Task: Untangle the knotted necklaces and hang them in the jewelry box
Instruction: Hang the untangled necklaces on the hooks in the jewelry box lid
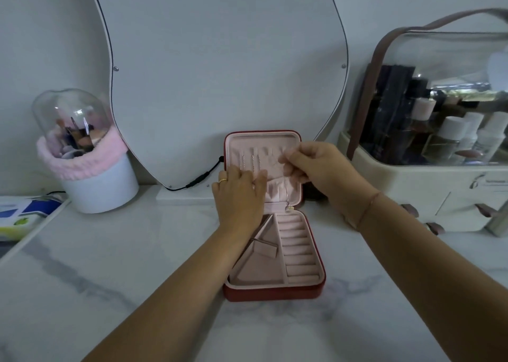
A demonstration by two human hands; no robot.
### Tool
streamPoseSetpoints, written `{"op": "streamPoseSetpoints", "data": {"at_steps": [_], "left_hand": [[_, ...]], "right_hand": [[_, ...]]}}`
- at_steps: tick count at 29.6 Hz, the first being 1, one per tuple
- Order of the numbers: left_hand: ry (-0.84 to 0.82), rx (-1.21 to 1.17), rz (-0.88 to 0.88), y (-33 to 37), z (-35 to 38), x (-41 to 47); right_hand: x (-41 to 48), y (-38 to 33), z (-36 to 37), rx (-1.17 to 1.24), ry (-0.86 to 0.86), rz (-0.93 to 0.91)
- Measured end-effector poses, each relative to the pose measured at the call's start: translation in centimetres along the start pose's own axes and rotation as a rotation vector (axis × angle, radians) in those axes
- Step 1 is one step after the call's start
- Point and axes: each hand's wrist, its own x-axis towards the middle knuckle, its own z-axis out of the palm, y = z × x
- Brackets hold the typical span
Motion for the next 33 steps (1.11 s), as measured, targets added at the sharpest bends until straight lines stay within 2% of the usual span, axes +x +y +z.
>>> {"op": "streamPoseSetpoints", "data": {"at_steps": [5,12,17,23,28,33], "left_hand": [[-0.05,-0.068,-0.033,-0.2,0.2,0.4],[0.005,-0.233,-0.057,0.2,-0.2,0.1],[-0.039,-0.299,-0.089,0.0,-0.6,0.2],[-0.06,-0.353,-0.099,0.1,-1.1,0.1],[-0.102,-0.347,-0.119,-0.3,-1.1,0.2],[-0.178,-0.577,-0.053,0.7,-1.9,-0.8]], "right_hand": [[2.6,-0.3,0.5,0.196,0.113,-0.023],[4.2,1.4,2.1,0.219,0.152,-0.007],[3.1,3.0,2.7,0.095,0.134,0.049],[-0.9,2.8,0.0,-0.022,0.169,0.022],[-8.6,5.2,-5.9,-0.341,0.176,0.112],[-13.3,8.8,-14.0,-0.549,0.311,0.298]]}}
